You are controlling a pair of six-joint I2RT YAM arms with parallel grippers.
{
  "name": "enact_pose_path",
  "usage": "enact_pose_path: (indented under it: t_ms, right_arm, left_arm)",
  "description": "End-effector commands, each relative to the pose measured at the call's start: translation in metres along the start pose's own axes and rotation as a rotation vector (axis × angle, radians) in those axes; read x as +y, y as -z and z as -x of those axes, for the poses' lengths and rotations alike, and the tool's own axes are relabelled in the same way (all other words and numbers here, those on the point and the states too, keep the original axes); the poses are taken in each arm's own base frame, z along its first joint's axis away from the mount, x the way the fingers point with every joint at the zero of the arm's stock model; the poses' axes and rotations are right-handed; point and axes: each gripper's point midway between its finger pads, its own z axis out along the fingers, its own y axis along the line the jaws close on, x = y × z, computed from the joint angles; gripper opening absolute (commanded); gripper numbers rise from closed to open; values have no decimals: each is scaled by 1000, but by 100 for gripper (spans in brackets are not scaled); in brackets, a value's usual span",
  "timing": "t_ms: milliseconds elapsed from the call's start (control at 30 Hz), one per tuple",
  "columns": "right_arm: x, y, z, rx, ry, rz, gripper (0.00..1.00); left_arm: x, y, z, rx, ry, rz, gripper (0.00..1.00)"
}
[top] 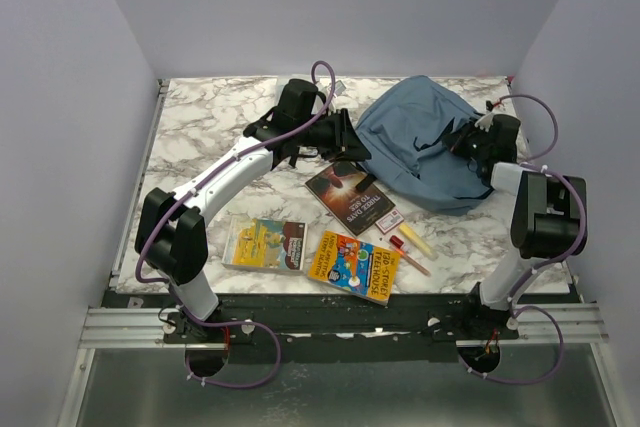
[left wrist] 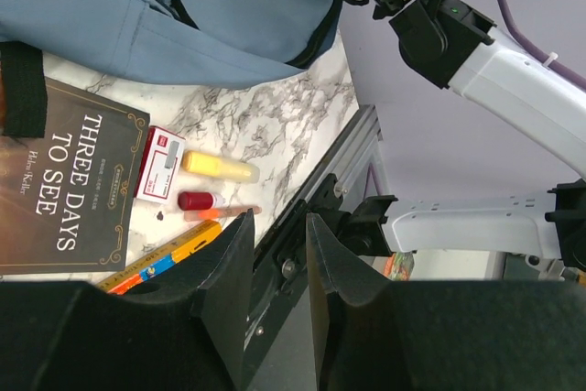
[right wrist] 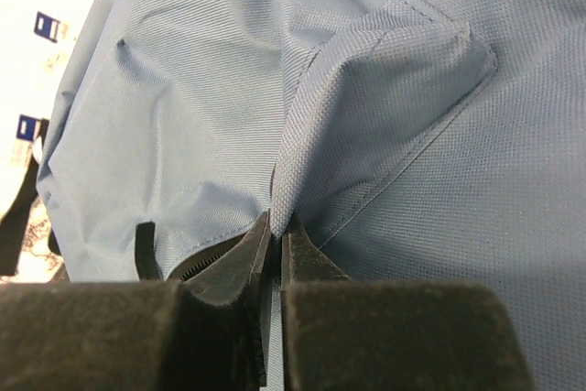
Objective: Pack the student bag
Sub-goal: Adjust the student bag at the center of the board.
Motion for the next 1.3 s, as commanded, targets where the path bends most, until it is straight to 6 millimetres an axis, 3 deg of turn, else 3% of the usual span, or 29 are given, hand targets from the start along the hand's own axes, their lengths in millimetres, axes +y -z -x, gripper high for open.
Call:
enact_pose_path:
  t_ms: [0, 100, 267, 400, 633, 833, 1033, 1267]
  right_arm:
    - [-19, -2, 2, 31, -121, -96, 12]
    - [-37, 4, -12, 142, -201, -244, 20]
    - [-35, 18, 13, 118, -232, -324, 34]
    - [-34, 26, 27, 164, -258, -387, 37]
    - [-3, 37, 64, 68, -252, -309, 39]
    - [27, 10, 72, 87, -244, -256, 39]
    - [19, -17, 58, 131, -368, -296, 40]
    - [-7, -21, 32, 155, -382, -399, 40]
  left_arm:
    - [-5, 1, 7, -11, -22, -5, 32]
    - [-10, 4, 8, -13, -25, -15, 32]
    - [-13, 6, 7, -9, -23, -27, 32]
    - [-17, 7, 7, -6, -21, -39, 32]
    - [-21, 12, 10, -14, -23, -52, 32]
    - [-18, 14, 14, -17, -8, -62, 32]
    - [-15, 18, 19, -29, 2, -63, 34]
    - [-13, 17, 19, -23, 16, -69, 37]
